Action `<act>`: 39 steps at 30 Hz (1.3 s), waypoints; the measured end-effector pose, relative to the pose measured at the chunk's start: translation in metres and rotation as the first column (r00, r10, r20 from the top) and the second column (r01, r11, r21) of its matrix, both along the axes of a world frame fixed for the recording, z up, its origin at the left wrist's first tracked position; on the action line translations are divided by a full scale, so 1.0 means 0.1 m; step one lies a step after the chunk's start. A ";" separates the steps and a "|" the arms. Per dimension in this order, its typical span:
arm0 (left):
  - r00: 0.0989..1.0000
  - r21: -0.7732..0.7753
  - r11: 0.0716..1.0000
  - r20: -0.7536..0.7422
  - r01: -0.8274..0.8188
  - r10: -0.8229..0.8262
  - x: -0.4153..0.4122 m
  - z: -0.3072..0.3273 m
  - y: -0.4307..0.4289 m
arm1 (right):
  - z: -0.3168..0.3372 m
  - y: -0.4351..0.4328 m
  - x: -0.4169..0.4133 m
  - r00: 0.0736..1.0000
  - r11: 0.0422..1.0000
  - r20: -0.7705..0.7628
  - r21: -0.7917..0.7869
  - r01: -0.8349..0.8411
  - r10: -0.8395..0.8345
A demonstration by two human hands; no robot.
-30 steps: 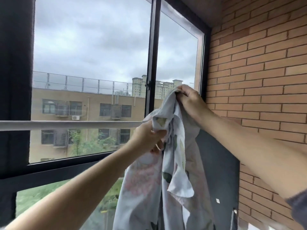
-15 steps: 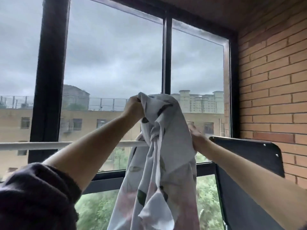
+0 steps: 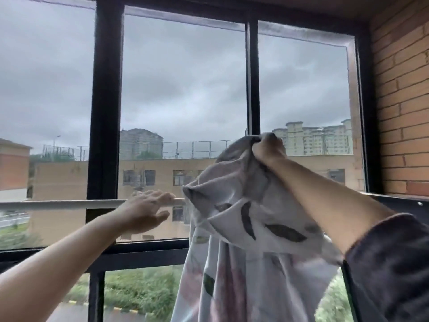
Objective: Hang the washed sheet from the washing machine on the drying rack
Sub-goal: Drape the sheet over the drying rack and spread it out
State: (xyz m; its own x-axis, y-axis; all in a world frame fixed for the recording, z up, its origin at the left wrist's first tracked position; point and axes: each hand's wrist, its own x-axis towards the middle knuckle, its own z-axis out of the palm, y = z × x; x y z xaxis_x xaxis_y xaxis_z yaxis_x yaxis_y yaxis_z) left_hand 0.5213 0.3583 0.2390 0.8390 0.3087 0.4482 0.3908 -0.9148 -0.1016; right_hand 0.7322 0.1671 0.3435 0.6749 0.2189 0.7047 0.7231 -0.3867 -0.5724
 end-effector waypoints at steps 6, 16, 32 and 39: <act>0.811 -0.440 0.852 0.585 0.283 0.033 -0.18 0.10 0.21 | 0.30 0.83 -0.64 0.818 0.745 -0.245 -0.339 -0.575 0.520; 0.820 -0.352 0.880 0.568 0.318 -0.069 0.10 0.42 -0.10 | 0.16 0.28 -0.50 0.829 0.582 -0.307 -0.598 -0.551 0.469; 0.539 -0.074 0.960 0.837 0.272 -0.088 1.05 0.82 -0.67 | -0.69 -0.12 0.49 0.881 0.862 -0.323 -0.262 -0.435 0.346; 0.354 -0.270 0.960 0.893 -0.070 0.277 -0.05 1.42 0.17 | -0.66 0.14 0.21 0.936 0.794 -0.034 -0.519 -0.316 0.351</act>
